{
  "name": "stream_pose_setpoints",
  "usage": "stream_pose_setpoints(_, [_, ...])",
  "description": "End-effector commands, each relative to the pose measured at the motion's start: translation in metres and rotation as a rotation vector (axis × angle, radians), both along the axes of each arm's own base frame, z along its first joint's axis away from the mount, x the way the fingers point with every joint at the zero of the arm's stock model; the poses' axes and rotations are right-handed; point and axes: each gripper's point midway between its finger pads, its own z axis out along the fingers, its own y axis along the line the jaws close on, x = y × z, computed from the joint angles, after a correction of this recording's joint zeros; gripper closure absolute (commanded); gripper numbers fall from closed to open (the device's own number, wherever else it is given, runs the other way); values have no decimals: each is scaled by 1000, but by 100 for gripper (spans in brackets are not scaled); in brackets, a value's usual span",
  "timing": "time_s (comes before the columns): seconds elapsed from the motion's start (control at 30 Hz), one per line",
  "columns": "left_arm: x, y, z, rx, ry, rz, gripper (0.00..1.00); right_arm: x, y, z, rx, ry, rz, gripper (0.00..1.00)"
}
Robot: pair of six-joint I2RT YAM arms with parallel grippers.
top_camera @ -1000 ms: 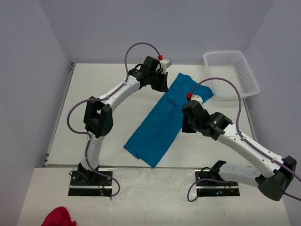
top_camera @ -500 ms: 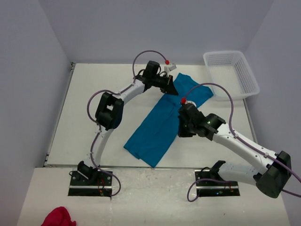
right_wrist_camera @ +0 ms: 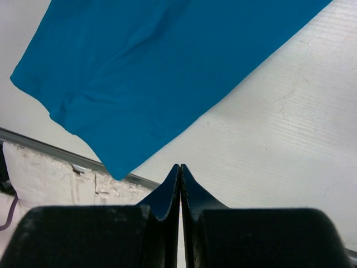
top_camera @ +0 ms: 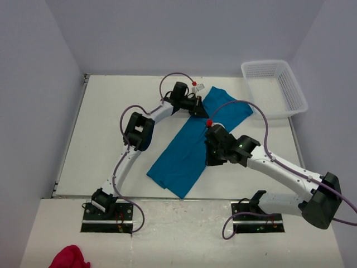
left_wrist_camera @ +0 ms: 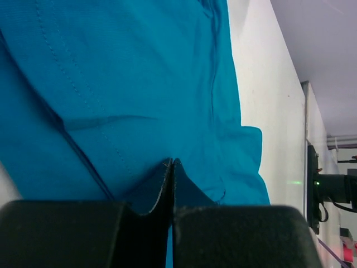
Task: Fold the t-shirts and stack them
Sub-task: Rotate the tshirt 90 degrees
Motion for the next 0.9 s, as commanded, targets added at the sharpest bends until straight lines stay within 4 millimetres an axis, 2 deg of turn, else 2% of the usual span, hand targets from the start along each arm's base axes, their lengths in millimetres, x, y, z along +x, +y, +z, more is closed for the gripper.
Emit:
stream_pose_setpoints(0.0, [19,8,11,49,-55,65,100,3,12,8,38,-18,15,100])
stream_pose_setpoints(0.03, [19,12,4,72,-64,65,100,3,13,8,39,-17,14,100])
stream_pose_setpoints(0.07, [29,18,-6,137,-79,126,100,3,15,6,34,-13,19,100])
stream_pose_setpoints(0.13, [26,32,-20,225,-71,145,100,4,19,7,37,-13,26,100])
stream_pose_setpoints(0.17, [38,45,-29,300,-84,218,100,4,22,4,36,-7,36,100])
stream_pose_setpoints(0.23, [36,66,-37,374,-56,259,100,4,34,3,65,0,78,100])
stream_pose_setpoints(0.27, [45,85,-42,427,-59,326,100,5,39,1,74,1,98,100])
stream_pose_setpoints(0.3, [42,96,-40,453,-58,344,100,6,51,-2,90,16,135,100])
stream_pose_setpoints(0.37, [47,117,-35,478,-68,391,100,8,64,-5,99,22,168,100])
stream_pose_setpoints(0.4, [46,126,-29,483,-74,406,100,8,70,-16,81,45,186,100])
stream_pose_setpoints(0.43, [48,132,-26,493,-85,411,100,13,80,-12,95,32,206,100])
stream_pose_setpoints(0.5, [56,154,-18,527,-89,461,100,14,92,-15,97,40,230,100])
stream_pose_setpoints(0.57, [60,178,-19,555,-64,508,100,16,107,-23,119,65,257,100])
stream_pose_setpoints(0.6, [62,185,-10,553,-68,529,100,16,111,-25,128,75,263,100])
stream_pose_setpoints(0.63, [59,193,-14,570,-53,548,100,17,116,-32,131,89,268,100])
stream_pose_setpoints(0.73, [63,227,-11,609,-31,650,100,10,122,-47,144,123,282,100])
stream_pose_setpoints(0.77, [63,231,-7,606,-32,663,100,8,123,-49,146,133,286,100])
stream_pose_setpoints(0.87, [60,242,-14,624,-12,687,100,3,121,-62,142,159,282,100])
